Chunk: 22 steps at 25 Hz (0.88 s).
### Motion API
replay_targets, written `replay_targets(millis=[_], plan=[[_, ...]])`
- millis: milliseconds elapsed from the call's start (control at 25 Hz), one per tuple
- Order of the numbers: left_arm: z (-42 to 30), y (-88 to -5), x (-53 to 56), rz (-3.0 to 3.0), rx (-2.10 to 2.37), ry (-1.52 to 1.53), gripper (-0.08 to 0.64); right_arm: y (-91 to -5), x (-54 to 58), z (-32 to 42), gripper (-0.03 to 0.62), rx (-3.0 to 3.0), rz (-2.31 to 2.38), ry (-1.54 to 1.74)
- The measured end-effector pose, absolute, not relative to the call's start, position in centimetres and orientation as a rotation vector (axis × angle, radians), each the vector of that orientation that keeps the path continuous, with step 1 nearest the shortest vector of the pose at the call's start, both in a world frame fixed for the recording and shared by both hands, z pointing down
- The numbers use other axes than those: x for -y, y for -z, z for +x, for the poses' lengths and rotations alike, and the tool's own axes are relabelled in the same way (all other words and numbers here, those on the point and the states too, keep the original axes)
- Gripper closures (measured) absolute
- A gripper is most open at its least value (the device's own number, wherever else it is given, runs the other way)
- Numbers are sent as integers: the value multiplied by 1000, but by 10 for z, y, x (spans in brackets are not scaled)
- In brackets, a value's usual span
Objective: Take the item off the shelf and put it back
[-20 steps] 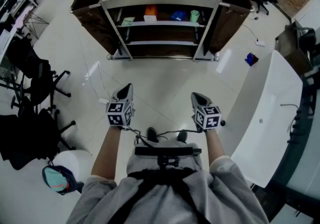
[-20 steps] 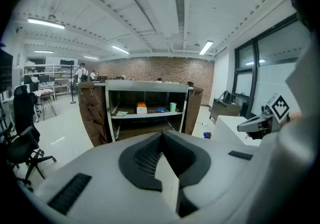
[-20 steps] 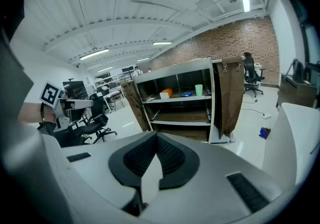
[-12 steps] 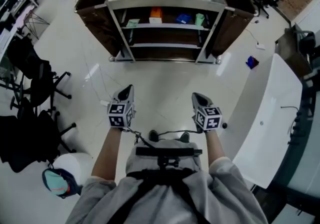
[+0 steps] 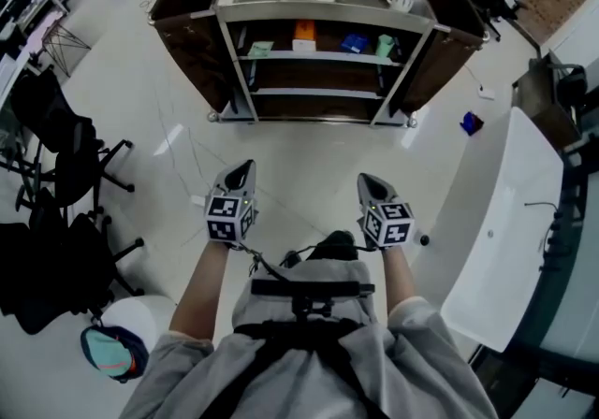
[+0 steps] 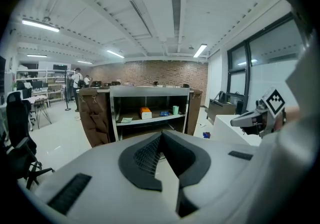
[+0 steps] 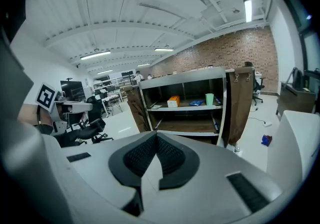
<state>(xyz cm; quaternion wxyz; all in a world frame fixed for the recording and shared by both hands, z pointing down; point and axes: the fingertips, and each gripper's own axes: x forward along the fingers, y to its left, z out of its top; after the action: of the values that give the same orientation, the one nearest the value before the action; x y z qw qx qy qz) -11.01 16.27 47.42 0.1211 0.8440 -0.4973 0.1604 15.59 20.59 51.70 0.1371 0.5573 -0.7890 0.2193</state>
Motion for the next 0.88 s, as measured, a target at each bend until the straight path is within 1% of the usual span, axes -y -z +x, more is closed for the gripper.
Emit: replay_targets(millis=[400, 880], plan=[[-119, -477, -115, 2412, 1496, -476, 555, -515, -139, 137, 583, 2312, 1505, -562], [-96, -473, -9, 2306, 1615, -481, 555, -516, -14, 158, 583, 2390, 1379, -569]])
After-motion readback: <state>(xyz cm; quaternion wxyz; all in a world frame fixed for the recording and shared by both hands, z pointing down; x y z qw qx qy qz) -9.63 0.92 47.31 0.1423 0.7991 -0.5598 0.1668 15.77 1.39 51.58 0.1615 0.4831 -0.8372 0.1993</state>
